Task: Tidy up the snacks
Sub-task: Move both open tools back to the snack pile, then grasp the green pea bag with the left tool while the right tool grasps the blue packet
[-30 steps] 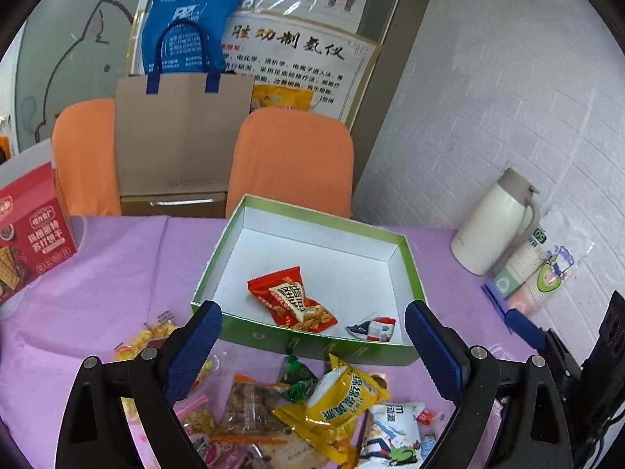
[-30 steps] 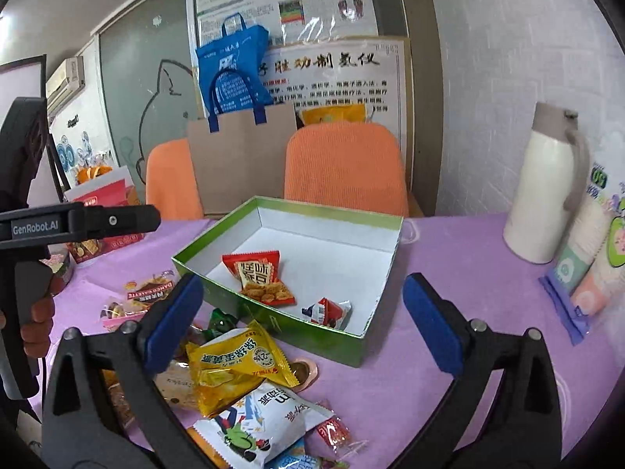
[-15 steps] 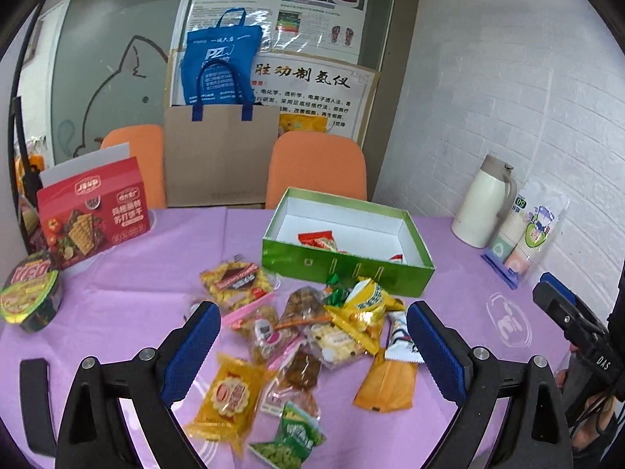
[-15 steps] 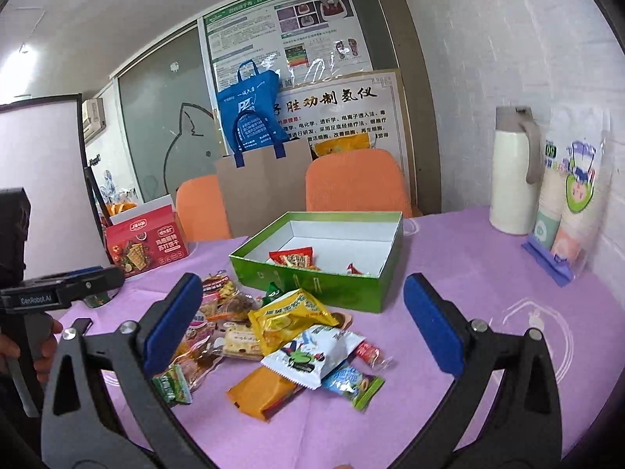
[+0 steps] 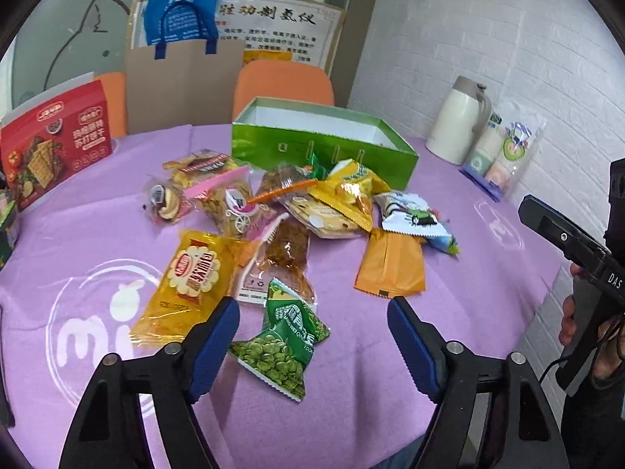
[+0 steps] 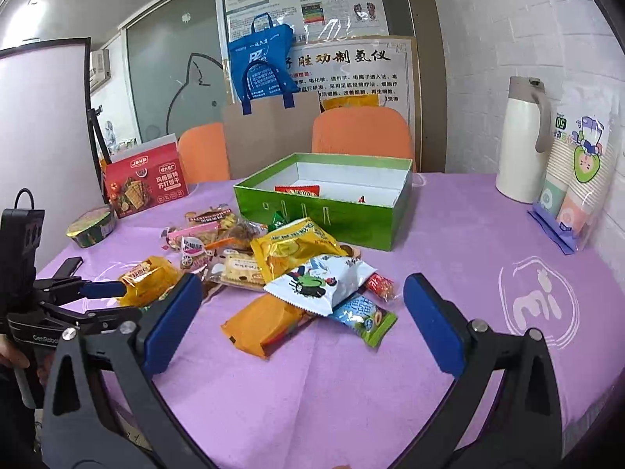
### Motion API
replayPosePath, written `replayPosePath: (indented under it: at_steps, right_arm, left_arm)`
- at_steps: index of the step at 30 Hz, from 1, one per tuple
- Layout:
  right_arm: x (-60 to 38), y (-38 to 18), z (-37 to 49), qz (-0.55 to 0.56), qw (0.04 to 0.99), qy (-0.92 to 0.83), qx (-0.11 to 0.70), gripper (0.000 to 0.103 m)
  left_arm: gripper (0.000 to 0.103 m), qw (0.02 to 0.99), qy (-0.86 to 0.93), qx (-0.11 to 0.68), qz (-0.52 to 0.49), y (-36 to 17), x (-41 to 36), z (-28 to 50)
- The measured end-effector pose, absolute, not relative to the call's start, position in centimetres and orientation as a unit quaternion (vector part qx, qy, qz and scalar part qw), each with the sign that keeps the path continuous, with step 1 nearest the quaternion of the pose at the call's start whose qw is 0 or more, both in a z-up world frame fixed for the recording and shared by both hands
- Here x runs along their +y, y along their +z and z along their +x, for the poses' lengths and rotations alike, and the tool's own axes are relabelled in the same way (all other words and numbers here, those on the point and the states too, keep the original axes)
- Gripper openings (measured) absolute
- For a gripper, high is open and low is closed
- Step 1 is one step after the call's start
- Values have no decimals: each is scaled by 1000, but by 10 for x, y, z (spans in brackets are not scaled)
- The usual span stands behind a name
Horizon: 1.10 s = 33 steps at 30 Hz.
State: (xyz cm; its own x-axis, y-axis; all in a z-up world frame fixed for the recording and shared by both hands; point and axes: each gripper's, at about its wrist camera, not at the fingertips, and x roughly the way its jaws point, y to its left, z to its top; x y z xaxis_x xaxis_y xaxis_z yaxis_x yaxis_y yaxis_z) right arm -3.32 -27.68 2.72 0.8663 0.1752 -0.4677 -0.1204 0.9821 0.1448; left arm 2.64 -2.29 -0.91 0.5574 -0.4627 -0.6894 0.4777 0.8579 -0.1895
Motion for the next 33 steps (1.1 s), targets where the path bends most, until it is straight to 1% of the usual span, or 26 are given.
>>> replayPosePath:
  at_steps: [1, 5, 8, 10, 13, 15, 16, 17, 21, 22, 23, 25, 26, 28, 30, 33]
  right_arm:
    - [-280, 24, -33, 57, 963, 69, 255, 102]
    - [-293, 7, -28, 45, 956, 31, 288, 102]
    - [-301, -12, -15, 34, 943, 0, 332, 102]
    - [-307, -25, -4, 43, 934, 0, 356, 102]
    - [-308, -34, 11, 45, 929, 5, 368, 102]
    - [-304, -38, 22, 29, 927, 14, 375, 95]
    - [-302, -40, 28, 15, 925, 20, 380, 88]
    - [-299, -40, 33, 1, 924, 27, 381, 83]
    - [-292, -40, 50, -26, 925, 61, 375, 81]
    - [-292, -42, 53, -27, 922, 69, 380, 70]
    - [-291, -44, 55, -23, 918, 76, 388, 51]
    - [-292, -45, 51, -10, 914, 71, 400, 51]
    - [-293, -45, 47, 1, 910, 70, 408, 51]
    - [-294, -41, 34, 42, 903, 88, 418, 53]
    - [-292, -38, 21, 70, 900, 122, 412, 53]
    - [-289, -36, 13, 58, 905, 119, 404, 53]
  left_arm:
    - [71, 877, -268, 398, 20, -13, -27, 31]
    - [71, 872, -253, 418, 30, -30, -30, 33]
    - [70, 866, -248, 433, 10, -41, -24, 29]
    - [65, 863, -254, 436, -8, -43, -22, 24]
    - [65, 860, -259, 439, -25, -43, -22, 19]
    - [65, 862, -249, 440, -29, -42, -24, 20]
    - [65, 863, -246, 441, -33, -42, -23, 21]
    - [65, 862, -242, 443, -38, -42, -22, 22]
    - [65, 863, -237, 444, -45, -41, -21, 24]
    - [65, 863, -236, 444, -45, -41, -22, 25]
    - [63, 863, -235, 445, -44, -42, -22, 25]
    - [50, 862, -234, 447, -41, -42, -24, 27]
    - [49, 861, -237, 448, -42, -42, -25, 27]
    - [48, 857, -239, 453, -47, -45, -28, 31]
    - [48, 855, -241, 456, -44, -47, -32, 34]
    - [48, 857, -237, 455, -32, -47, -39, 34]
